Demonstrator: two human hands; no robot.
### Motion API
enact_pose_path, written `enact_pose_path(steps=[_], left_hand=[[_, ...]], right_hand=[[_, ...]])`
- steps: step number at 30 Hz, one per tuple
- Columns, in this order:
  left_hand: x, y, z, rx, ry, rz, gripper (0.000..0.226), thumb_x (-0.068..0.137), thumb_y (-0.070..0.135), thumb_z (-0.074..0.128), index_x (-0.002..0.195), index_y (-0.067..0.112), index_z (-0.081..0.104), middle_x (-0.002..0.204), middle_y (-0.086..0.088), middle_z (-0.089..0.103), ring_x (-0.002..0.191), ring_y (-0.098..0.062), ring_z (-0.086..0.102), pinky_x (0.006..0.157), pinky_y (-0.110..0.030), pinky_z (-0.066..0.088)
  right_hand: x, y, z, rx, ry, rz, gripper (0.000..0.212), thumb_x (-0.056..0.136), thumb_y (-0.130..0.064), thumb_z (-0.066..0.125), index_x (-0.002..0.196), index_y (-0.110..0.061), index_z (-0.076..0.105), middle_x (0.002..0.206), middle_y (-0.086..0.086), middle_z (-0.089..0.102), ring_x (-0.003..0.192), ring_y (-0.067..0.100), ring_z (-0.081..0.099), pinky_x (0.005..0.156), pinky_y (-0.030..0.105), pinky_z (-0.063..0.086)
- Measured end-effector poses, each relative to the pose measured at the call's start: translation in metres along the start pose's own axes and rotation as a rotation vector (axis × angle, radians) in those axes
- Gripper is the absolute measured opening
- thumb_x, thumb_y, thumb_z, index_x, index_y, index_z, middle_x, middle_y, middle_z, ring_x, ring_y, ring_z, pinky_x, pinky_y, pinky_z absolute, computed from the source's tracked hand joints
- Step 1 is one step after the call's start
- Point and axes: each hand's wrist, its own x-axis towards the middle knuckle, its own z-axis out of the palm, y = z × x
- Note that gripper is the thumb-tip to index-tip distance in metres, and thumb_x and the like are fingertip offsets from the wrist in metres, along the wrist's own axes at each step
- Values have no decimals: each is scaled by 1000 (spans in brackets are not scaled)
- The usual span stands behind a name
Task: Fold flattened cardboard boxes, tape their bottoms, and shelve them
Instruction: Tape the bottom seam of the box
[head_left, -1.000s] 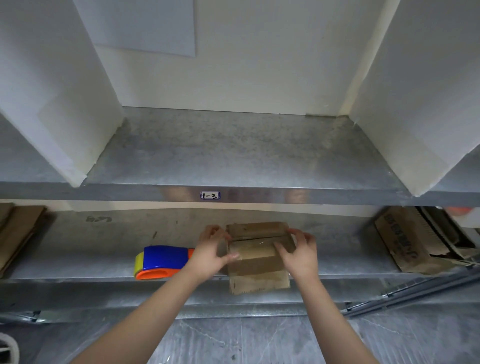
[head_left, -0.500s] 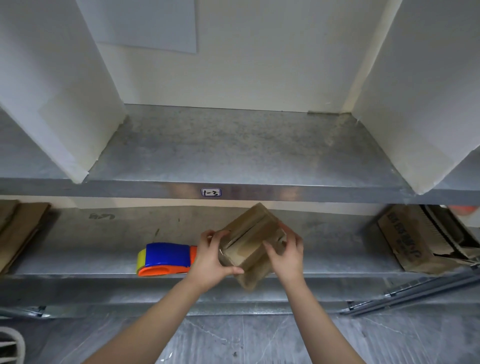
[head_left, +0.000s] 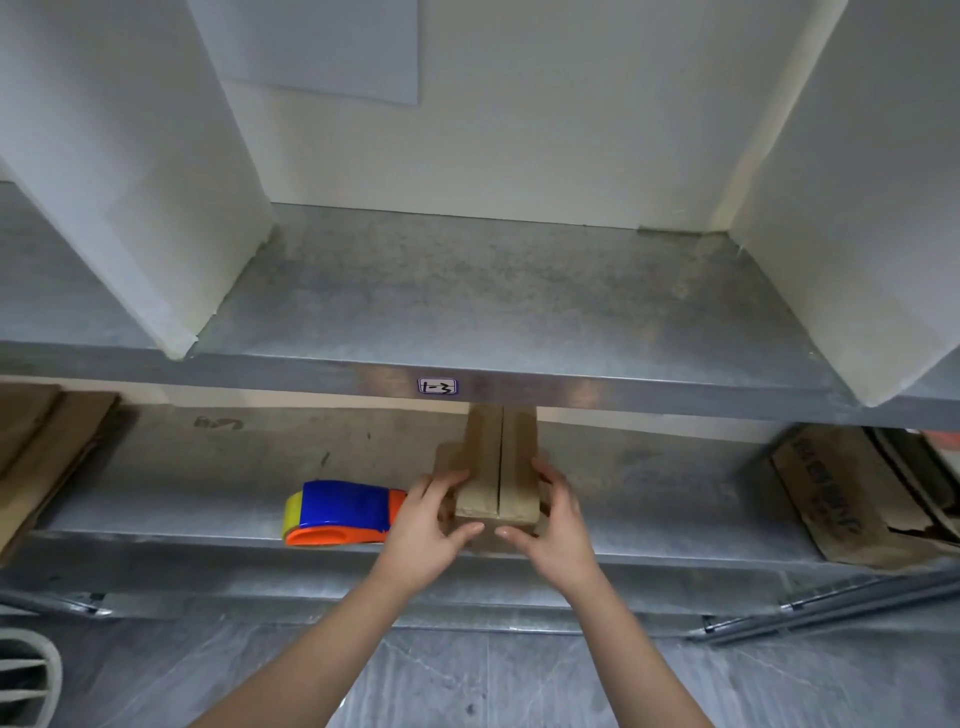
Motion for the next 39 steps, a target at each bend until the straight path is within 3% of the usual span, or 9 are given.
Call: enact_pose_path(steps=[3, 6, 11, 16, 20, 23, 27, 31, 39], left_hand=[[8, -4, -1, 93, -11, 56, 54, 83, 32, 72, 132, 24, 53, 134, 1, 45, 125, -14, 45, 105, -21, 33], [19, -4, -10, 205, -60, 63, 54, 84, 34, 71, 133, 22, 53, 138, 6, 44, 124, -13, 48, 97, -19, 39], [21, 1, -40, 391, -159, 158, 62, 86, 45, 65, 142, 29, 42, 144, 5, 42, 131, -18, 41, 104, -32, 39], [5, -10, -71, 581, -162, 324, 57, 87, 49, 58, 138, 27, 46, 139, 1, 53, 135, -24, 42, 107, -38, 35], [-15, -25, -97, 702, -94, 431, 49, 84, 49, 56, 128, 27, 53, 129, 3, 59, 122, -24, 54, 99, -38, 44], [-31, -41, -120, 764, -78, 423, 51, 83, 49, 46, 128, 25, 53, 128, 2, 59, 118, -23, 55, 104, -35, 35], [-48, -72, -142, 804, -96, 387, 56, 80, 43, 58, 132, 22, 53, 131, 0, 57, 116, -23, 55, 105, -33, 29], [-51, -90, -151, 810, -113, 343, 62, 76, 47, 63, 132, 21, 54, 131, -2, 59, 115, -24, 59, 101, -38, 45], [-18, -106, -140, 807, -179, 306, 79, 61, 52, 80, 128, 17, 55, 123, -8, 63, 108, -28, 63, 90, -39, 52]], right_hand=[[12, 2, -3, -43, -21, 13, 88, 70, -25, 85, 138, -38, 30, 137, -2, 46, 121, 14, 52, 102, 36, 47], [21, -4, 0, -120, -47, 7, 87, 74, -27, 82, 144, -27, 31, 139, 2, 46, 123, 19, 52, 100, 29, 44], [7, -16, -3, -306, -30, -31, 87, 76, -53, 73, 147, -30, 28, 144, 0, 41, 132, 22, 39, 103, 37, 42], [-25, -43, -10, -568, 95, -269, 56, 87, -56, 44, 139, -36, 42, 137, -8, 49, 130, 18, 40, 95, 35, 49], [-36, -70, 13, -639, 129, -462, 47, 87, -49, 46, 130, -30, 54, 130, -6, 57, 127, 20, 47, 95, 37, 51], [-40, -90, 47, -655, 87, -552, 45, 87, -46, 49, 128, -30, 53, 129, -5, 58, 129, 20, 46, 90, 38, 52], [-38, -104, 94, -658, -46, -519, 49, 87, -39, 55, 134, -28, 49, 133, -4, 53, 133, 20, 40, 84, 40, 55], [-28, -95, 124, -625, -143, -398, 53, 89, -38, 55, 138, -24, 45, 138, 0, 49, 133, 23, 37, 93, 43, 51], [-10, -64, 135, -618, -185, -167, 60, 91, -34, 55, 147, -22, 34, 146, 4, 40, 136, 24, 33, 110, 33, 36]])
